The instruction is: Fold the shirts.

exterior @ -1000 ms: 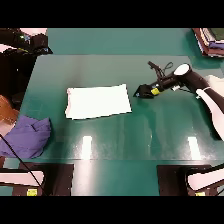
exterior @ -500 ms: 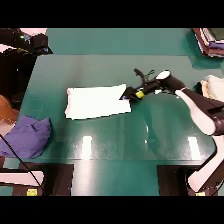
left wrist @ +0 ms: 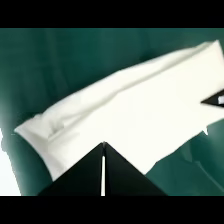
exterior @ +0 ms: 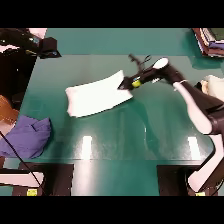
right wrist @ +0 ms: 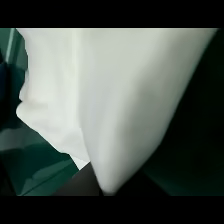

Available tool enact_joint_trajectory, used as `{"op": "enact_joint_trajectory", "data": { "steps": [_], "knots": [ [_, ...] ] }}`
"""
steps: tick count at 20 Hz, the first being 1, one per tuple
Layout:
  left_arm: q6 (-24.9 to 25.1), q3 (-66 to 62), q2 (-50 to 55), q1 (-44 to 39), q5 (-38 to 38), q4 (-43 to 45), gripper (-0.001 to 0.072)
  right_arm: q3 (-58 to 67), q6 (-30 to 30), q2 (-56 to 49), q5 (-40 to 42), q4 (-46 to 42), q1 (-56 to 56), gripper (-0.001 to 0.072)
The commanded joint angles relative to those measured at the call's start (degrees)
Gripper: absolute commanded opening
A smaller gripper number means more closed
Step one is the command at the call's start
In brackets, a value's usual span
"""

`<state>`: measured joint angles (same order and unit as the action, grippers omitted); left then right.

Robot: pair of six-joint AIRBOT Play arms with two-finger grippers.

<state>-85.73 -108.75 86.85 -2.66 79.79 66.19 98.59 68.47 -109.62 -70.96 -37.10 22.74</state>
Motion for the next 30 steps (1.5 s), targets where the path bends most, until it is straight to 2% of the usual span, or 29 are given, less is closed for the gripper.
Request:
{"op": "enact_joint_trajectory", "data": {
  "steps": [1,6,10,13,15,17,20,25,30],
  "knots": [
    [0.68,0.02,0.04,-5.77,0.11,-0.13,0.0027,0.94,4.07,6.95,0.22,-8.63,-10.71,0.0014],
    [0.66,0.02,0.04,-13.84,-3.41,-0.15,0.0028,0.94,4.57,14.71,0.76,-10.95,-32.94,0.0014],
    [0.66,0.02,0.04,-18.18,-6.71,-0.13,0.0027,0.94,4.57,15.93,1.73,-10.43,-48.59,0.0014],
    [0.63,0.02,0.07,-19.82,-7.74,-0.17,0.0027,0.94,4.68,15.91,3.41,-10.4,-56.13,0.0014],
    [0.59,0.02,0.07,-19.98,-8.5,-0.24,0.0027,0.96,5.18,15.91,4.31,-9.94,-59.04,0.0015],
    [0.59,0.02,0.07,-19.98,-9.42,-0.2,0.0027,1.18,4.94,15.93,5.22,-5.68,-60.74,0.0015],
    [0.61,0.02,0.11,-19.98,-10.05,-0.2,0.0027,7.23,4.68,15.91,5.27,-2.99,-61.07,0.0014],
    [0.63,0.02,0.11,-19.98,-9.75,-0.2,0.0028,20.35,5.44,16.22,-1.81,-3.45,-62.25,0.0014],
    [0.66,0.02,0.11,-19.98,-9.25,-0.2,0.0027,9.77,5.99,23.82,-4.7,-3.65,-67.1,0.0014]
  ]
}}
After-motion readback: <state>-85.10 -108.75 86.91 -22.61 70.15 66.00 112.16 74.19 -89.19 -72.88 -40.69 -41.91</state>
